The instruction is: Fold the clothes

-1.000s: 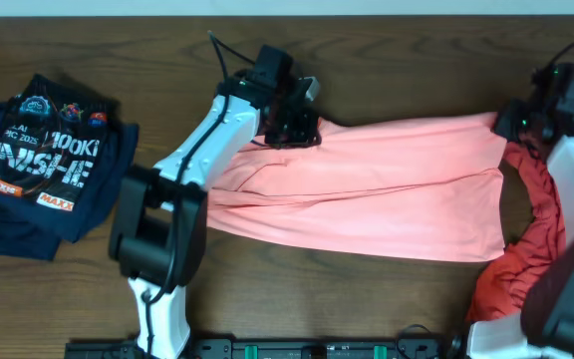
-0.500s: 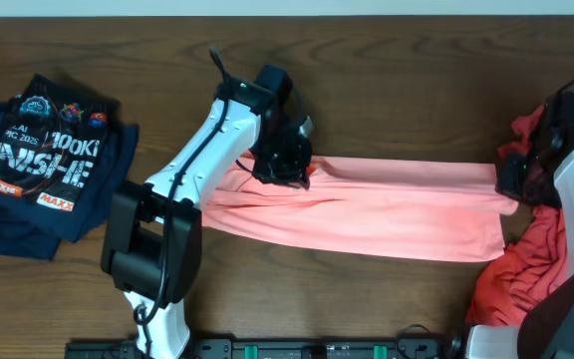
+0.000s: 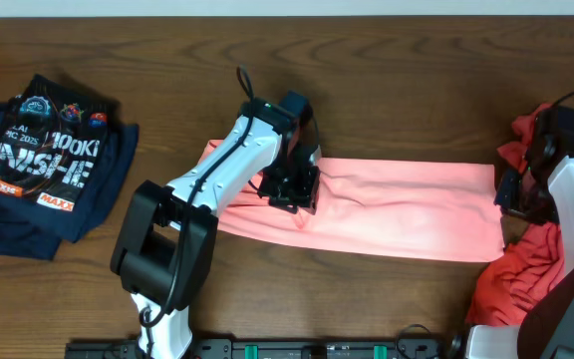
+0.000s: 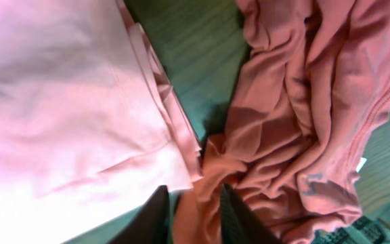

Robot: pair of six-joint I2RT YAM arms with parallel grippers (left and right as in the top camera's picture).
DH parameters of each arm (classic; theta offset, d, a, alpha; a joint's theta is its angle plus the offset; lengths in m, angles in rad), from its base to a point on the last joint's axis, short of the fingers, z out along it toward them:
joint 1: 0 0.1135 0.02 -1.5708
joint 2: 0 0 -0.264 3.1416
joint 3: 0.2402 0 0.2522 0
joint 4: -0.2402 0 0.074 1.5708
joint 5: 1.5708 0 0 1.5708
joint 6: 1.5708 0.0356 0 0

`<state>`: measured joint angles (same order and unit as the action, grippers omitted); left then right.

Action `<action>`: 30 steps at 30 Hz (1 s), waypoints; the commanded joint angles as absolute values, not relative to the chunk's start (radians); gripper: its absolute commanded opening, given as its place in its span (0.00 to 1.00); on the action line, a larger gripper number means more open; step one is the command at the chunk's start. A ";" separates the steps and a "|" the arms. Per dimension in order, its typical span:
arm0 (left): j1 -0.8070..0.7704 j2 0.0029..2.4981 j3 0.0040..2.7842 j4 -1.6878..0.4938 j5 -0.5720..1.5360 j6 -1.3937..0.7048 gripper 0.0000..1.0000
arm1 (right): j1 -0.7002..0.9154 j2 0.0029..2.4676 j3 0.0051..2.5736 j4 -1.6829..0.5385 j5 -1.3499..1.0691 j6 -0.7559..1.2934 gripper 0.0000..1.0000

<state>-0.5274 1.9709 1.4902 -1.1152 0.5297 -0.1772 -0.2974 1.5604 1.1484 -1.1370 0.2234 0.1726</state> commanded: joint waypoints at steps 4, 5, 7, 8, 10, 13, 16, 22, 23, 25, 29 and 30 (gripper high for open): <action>-0.524 1.967 1.482 -1.165 0.400 -0.169 0.45 | -0.303 1.566 1.139 -1.155 0.247 0.171 0.32; -0.520 1.967 1.482 -1.178 0.368 -0.169 0.41 | -0.303 1.566 1.139 -1.157 0.247 0.171 0.32; -0.504 1.960 1.482 -1.198 0.318 -0.173 0.41 | -0.303 1.566 1.139 -1.159 0.246 0.171 0.32; -0.488 1.951 1.482 -1.201 0.294 -0.177 0.41 | -0.303 1.566 1.139 -1.159 0.242 0.171 0.32; -0.448 1.924 1.482 -1.196 0.266 -0.181 0.41 | -0.303 1.566 1.139 -1.159 0.233 0.171 0.35; -0.368 1.874 1.482 -1.187 0.220 -0.181 0.44 | -0.303 1.566 1.138 -1.159 0.231 0.171 0.43; -0.266 1.846 1.482 -1.181 0.162 -0.196 0.56 | -0.303 1.566 1.137 -1.157 0.224 0.171 0.45; -0.086 1.879 1.480 -1.173 0.176 -0.196 0.69 | -0.303 1.566 1.137 -1.155 0.210 0.171 0.48; -0.059 1.889 1.477 -1.169 0.192 -0.195 0.70 | -0.303 1.566 1.137 -1.155 0.209 0.171 0.49; -0.027 1.903 1.475 -1.162 0.198 -0.191 0.70 | -0.303 1.566 1.137 -1.152 0.209 0.171 0.49; -0.003 1.925 1.475 -1.146 0.203 -0.176 0.74 | -0.303 1.566 1.137 -1.151 0.207 0.171 0.50; -0.003 1.932 1.475 -1.142 0.213 -0.175 0.75 | -0.303 1.566 1.137 -1.151 0.205 0.171 0.50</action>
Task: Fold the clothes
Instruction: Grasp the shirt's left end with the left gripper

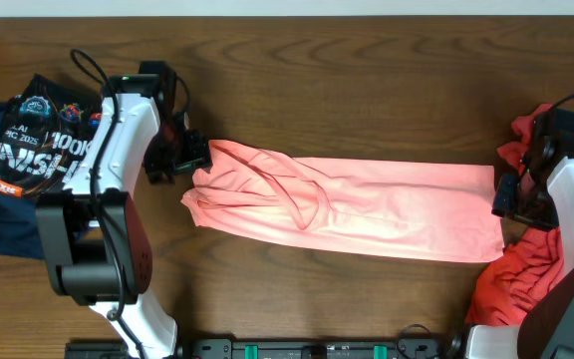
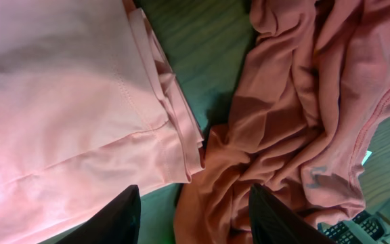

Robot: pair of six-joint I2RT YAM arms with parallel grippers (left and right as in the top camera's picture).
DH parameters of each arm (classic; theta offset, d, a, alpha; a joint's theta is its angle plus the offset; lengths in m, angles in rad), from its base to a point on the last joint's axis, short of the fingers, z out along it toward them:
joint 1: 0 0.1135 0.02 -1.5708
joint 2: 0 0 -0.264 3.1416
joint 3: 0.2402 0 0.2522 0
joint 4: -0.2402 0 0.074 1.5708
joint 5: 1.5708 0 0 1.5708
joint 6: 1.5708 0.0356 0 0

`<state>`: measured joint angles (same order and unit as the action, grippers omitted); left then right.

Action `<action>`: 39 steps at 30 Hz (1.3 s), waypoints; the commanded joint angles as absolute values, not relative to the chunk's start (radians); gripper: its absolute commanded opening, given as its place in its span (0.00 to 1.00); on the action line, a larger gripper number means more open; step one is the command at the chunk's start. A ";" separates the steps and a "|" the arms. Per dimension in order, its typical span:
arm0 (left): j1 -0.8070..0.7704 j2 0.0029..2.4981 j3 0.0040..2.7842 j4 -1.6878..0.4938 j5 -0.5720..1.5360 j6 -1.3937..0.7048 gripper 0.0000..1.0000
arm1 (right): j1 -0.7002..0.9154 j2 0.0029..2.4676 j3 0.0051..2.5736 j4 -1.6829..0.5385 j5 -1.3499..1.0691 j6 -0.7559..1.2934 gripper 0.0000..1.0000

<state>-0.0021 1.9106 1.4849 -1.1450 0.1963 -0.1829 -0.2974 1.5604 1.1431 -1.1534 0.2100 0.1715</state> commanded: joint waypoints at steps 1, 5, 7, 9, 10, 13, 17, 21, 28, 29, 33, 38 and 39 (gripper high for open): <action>-0.004 1.939 1.475 -1.139 0.233 -0.165 0.76 | -0.303 1.566 1.137 -1.151 0.205 0.171 0.50; -0.008 1.968 1.475 -1.143 0.261 -0.141 0.77 | -0.303 1.566 1.137 -1.152 0.205 0.171 0.51; -0.007 1.982 1.473 -1.141 0.261 -0.141 0.77 | -0.303 1.566 1.136 -1.152 0.204 0.171 0.51; -0.007 1.999 1.470 -1.135 0.261 -0.139 0.78 | -0.303 1.566 1.136 -1.151 0.202 0.171 0.51; -0.007 2.014 1.467 -1.134 0.261 -0.138 0.78 | -0.303 1.566 1.136 -1.150 0.202 0.171 0.51; -0.007 2.043 1.452 -1.114 0.263 -0.134 0.79 | -0.303 1.566 1.136 -1.147 0.202 0.171 0.52; -0.007 2.070 1.411 -1.066 0.269 -0.123 0.79 | -0.303 1.566 1.136 -1.145 0.201 0.171 0.52; -0.007 2.086 1.359 -1.008 0.269 -0.123 0.79 | -0.303 1.566 1.136 -1.145 0.202 0.171 0.52; -0.008 2.085 1.306 -0.922 0.311 -0.124 0.70 | -0.303 1.566 1.136 -1.145 0.201 0.171 0.52; -0.008 2.085 1.306 -0.913 0.325 -0.123 0.70 | -0.303 1.566 1.136 -1.145 0.201 0.171 0.52; -0.008 2.084 1.306 -0.865 0.368 -0.124 0.68 | -0.303 1.566 1.136 -1.145 0.201 0.171 0.52; -0.015 2.086 1.304 -0.821 0.374 -0.102 0.57 | -0.303 1.566 1.136 -1.145 0.194 0.171 0.52; -0.020 2.086 1.301 -0.815 0.374 -0.089 0.55 | -0.303 1.566 1.136 -1.145 0.194 0.171 0.52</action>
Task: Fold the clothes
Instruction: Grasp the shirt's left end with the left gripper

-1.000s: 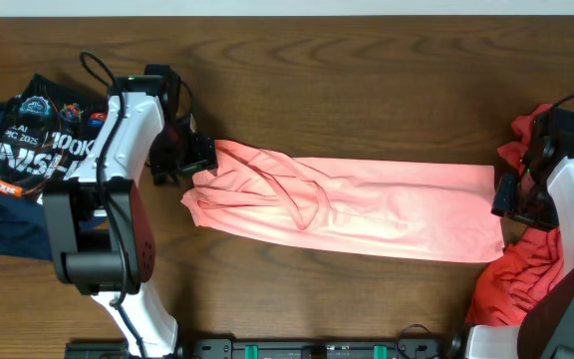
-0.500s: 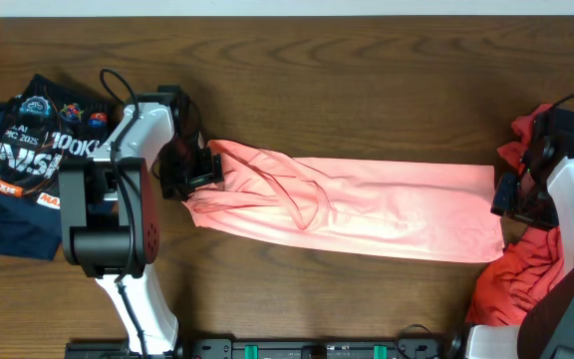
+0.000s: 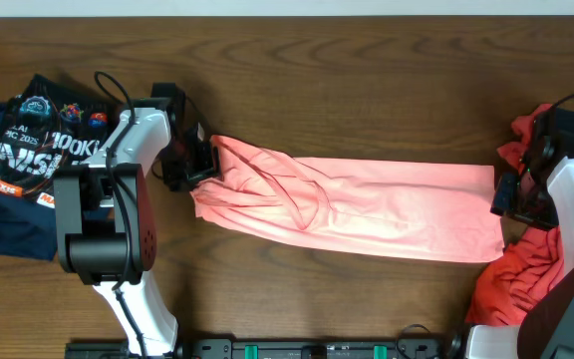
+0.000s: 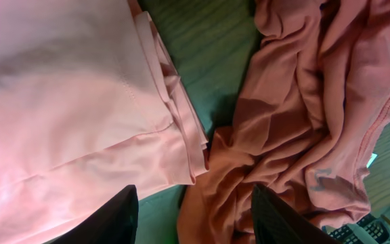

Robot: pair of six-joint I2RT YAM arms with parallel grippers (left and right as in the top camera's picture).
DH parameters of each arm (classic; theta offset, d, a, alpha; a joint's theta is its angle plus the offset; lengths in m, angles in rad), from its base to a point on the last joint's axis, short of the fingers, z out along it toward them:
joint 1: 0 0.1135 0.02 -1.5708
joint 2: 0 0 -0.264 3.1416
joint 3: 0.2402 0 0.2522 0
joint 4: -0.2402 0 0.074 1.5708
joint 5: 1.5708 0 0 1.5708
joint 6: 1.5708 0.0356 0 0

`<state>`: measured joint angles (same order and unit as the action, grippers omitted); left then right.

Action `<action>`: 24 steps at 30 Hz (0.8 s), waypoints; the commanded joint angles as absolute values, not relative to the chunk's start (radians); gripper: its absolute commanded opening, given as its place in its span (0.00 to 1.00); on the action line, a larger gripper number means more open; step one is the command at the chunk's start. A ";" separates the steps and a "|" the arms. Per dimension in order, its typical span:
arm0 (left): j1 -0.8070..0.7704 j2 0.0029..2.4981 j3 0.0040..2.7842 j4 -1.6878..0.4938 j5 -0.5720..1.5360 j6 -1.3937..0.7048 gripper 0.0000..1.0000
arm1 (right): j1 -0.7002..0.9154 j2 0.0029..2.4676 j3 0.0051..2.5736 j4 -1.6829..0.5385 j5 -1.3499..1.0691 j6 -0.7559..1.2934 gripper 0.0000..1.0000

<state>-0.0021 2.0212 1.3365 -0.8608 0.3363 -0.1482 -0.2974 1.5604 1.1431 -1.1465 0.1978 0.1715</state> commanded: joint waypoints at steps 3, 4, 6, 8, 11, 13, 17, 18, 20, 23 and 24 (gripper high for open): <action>-0.036 2.086 1.286 -0.793 0.374 -0.086 0.46 | -0.303 1.566 1.136 -1.145 0.194 0.171 0.52; -0.041 2.086 1.280 -0.783 0.374 -0.086 0.41 | -0.303 1.566 1.136 -1.145 0.194 0.171 0.52; -0.047 2.086 1.275 -0.779 0.373 -0.086 0.22 | -0.303 1.566 1.136 -1.146 0.194 0.171 0.52; -0.047 2.085 1.275 -0.781 0.373 -0.086 0.06 | -0.303 1.566 1.136 -1.146 0.194 0.171 0.52; -0.035 2.079 1.275 -0.787 0.344 -0.086 0.06 | -0.303 1.566 1.136 -1.145 0.194 0.171 0.52; -0.022 2.064 1.278 -0.805 0.313 -0.087 0.06 | -0.303 1.566 1.136 -1.145 0.194 0.171 0.52; 0.004 1.995 1.295 -0.865 0.236 -0.107 0.06 | -0.303 1.566 1.136 -1.145 0.194 0.171 0.52; 0.011 1.968 1.296 -0.876 0.208 -0.119 0.06 | -0.303 1.566 1.136 -1.145 0.194 0.171 0.52; 0.024 1.909 1.296 -0.896 0.162 -0.141 0.06 | -0.303 1.566 1.136 -1.146 0.194 0.171 0.52; 0.042 1.822 1.296 -0.922 0.154 -0.146 0.06 | -0.303 1.566 1.137 -1.146 0.194 0.171 0.52; 0.045 1.798 1.296 -0.928 0.149 -0.154 0.06 | -0.303 1.566 1.136 -1.145 0.194 0.171 0.52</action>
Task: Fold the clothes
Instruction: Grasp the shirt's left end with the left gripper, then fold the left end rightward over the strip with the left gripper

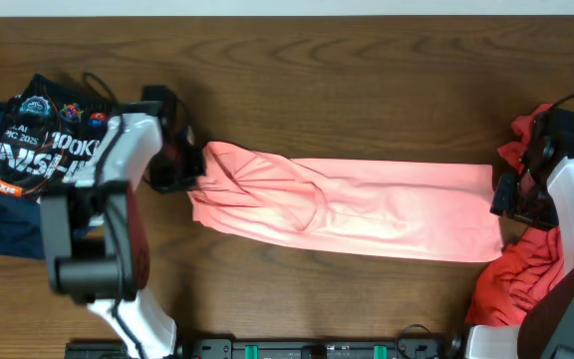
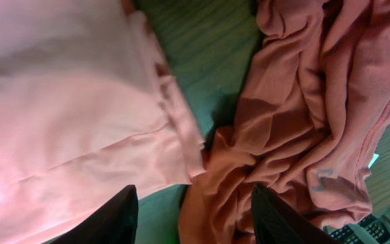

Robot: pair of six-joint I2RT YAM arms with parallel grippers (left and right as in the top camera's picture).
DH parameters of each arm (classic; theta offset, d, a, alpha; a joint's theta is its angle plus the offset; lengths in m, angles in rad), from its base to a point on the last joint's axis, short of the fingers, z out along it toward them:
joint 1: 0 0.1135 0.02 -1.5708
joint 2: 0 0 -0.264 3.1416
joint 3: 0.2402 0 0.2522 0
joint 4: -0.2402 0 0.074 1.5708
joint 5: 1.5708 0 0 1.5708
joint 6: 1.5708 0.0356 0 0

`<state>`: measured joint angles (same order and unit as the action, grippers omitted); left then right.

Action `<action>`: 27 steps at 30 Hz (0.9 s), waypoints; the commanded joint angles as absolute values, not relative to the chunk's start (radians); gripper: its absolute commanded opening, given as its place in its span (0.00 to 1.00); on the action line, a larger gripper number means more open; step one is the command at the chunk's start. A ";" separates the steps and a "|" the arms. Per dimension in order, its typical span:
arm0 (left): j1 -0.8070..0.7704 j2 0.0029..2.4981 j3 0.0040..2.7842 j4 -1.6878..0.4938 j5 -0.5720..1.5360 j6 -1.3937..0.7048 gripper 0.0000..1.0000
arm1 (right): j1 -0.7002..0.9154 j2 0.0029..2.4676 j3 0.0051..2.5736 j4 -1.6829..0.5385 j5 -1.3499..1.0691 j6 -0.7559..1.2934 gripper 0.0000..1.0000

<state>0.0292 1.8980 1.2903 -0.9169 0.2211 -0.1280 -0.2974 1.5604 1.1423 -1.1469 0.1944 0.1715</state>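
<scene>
A long salmon-pink garment (image 1: 367,204) lies stretched sideways across the table. My left gripper (image 1: 179,165) is at its bunched left end; from overhead I cannot make out its fingers. My right gripper (image 1: 511,194) hovers at the garment's right end. In the right wrist view this gripper (image 2: 193,190) is open, its dark fingers (image 2: 110,217) far apart over the pink hem (image 2: 175,129) and a crumpled red garment (image 2: 303,102), gripping neither.
A folded navy printed T-shirt (image 1: 38,160) lies at the far left. The red pile (image 1: 516,274) fills the right edge by my right arm. Bare wood table (image 1: 367,90) runs behind and in front of the pink garment.
My left gripper has shifted slightly at the pink garment's left end, and the cloth there is bunched more tightly. The right gripper stays open in the same place.
My left gripper was first on the middle-left of the pink garment, while the right fingers stood close together at its right hem. Then the left gripper was at the garment's left end and the right fingers were wide apart. Both have stayed there since.
</scene>
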 commanded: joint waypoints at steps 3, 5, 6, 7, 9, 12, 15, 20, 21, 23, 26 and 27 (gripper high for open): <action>0.044 1.730 1.296 -0.949 0.149 -0.200 0.06 | -0.303 1.566 1.136 -1.145 0.194 0.171 0.52; 0.024 1.693 1.296 -0.965 0.189 -0.205 0.06 | -0.303 1.566 1.136 -1.146 0.194 0.171 0.52; 0.010 1.679 1.296 -0.971 0.213 -0.205 0.06 | -0.303 1.566 1.136 -1.146 0.194 0.171 0.52; -0.008 1.668 1.296 -0.974 0.237 -0.205 0.06 | -0.303 1.566 1.137 -1.146 0.194 0.171 0.52; -0.059 1.650 1.296 -0.979 0.288 -0.210 0.06 | -0.303 1.566 1.136 -1.146 0.194 0.171 0.53; -0.167 1.641 1.296 -0.979 0.310 -0.247 0.06 | -0.303 1.566 1.137 -1.146 0.194 0.171 0.53; -0.286 1.640 1.296 -0.970 0.310 -0.270 0.06 | -0.303 1.566 1.136 -1.148 0.194 0.171 0.53; -0.463 1.640 1.296 -0.895 0.347 -0.347 0.06 | -0.303 1.566 1.137 -1.148 0.190 0.171 0.53; -0.493 1.640 1.296 -0.874 0.360 -0.367 0.06 | -0.303 1.566 1.137 -1.148 0.190 0.171 0.53; -0.546 1.640 1.296 -0.834 0.364 -0.405 0.06 | -0.303 1.566 1.136 -1.148 0.190 0.171 0.53; -0.627 1.640 1.296 -0.759 0.375 -0.418 0.06 | -0.303 1.566 1.137 -1.148 0.190 0.171 0.53; -0.656 1.641 1.296 -0.730 0.374 -0.424 0.06 | -0.303 1.566 1.137 -1.148 0.190 0.171 0.53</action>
